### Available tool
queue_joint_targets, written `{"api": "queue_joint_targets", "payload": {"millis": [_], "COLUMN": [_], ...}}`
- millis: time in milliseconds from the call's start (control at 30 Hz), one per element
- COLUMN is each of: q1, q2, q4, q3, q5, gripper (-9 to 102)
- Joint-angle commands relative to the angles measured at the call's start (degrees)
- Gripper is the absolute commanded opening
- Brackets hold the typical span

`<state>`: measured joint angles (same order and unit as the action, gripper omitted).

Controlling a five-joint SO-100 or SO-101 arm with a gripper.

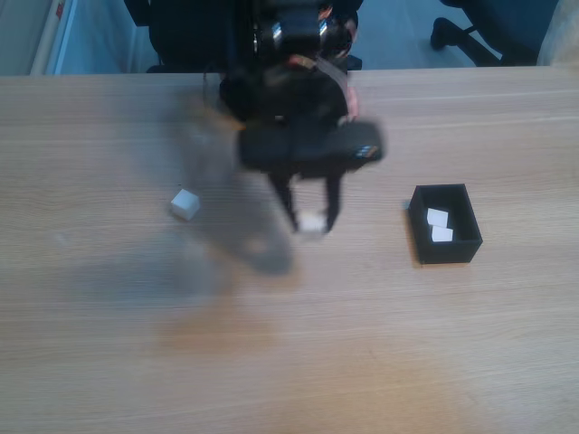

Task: Pick blocks and place them in the box.

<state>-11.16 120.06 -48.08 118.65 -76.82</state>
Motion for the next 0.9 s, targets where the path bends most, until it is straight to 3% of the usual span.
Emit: {"api": "queue_joint_targets", "payload": {"millis": [0, 333, 867], "q1": [-8.0, -25.8, -31.9], "q2": [9.1, 12.0, -5.1], "q4": [-4.5, -5.5, 1.5], "q3": [0.7, 1.6, -6.7], "q5": [3.4, 5.4, 4.0], "gripper": [0, 0, 0]}}
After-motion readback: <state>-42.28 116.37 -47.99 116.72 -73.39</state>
